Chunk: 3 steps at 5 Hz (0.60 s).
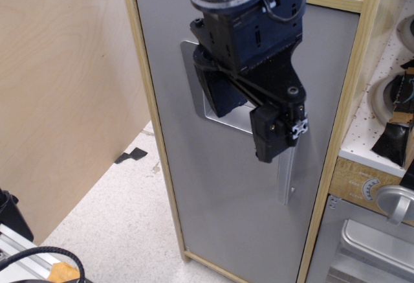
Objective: Open fridge
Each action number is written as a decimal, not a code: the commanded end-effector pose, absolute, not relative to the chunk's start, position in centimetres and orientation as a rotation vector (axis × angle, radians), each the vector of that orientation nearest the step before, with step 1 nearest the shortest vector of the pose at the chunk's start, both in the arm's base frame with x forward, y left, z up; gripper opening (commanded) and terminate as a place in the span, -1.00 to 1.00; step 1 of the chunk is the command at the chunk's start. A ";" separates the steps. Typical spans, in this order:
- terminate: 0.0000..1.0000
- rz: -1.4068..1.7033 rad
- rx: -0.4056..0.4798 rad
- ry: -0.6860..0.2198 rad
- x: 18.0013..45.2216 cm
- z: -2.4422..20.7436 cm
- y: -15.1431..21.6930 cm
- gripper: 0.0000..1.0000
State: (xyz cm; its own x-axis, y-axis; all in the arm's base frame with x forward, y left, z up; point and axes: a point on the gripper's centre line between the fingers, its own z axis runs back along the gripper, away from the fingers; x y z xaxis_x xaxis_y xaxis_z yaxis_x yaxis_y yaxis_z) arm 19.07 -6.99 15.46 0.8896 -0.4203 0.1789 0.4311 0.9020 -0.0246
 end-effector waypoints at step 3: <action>-1.00 -0.298 -0.076 -0.186 22.4 11.8 -7.0 1.00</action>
State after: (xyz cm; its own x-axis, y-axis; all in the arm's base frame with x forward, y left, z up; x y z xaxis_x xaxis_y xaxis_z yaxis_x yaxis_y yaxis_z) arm 22.22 -7.14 11.00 0.9431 -0.2839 0.1732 0.2968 0.9534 -0.0534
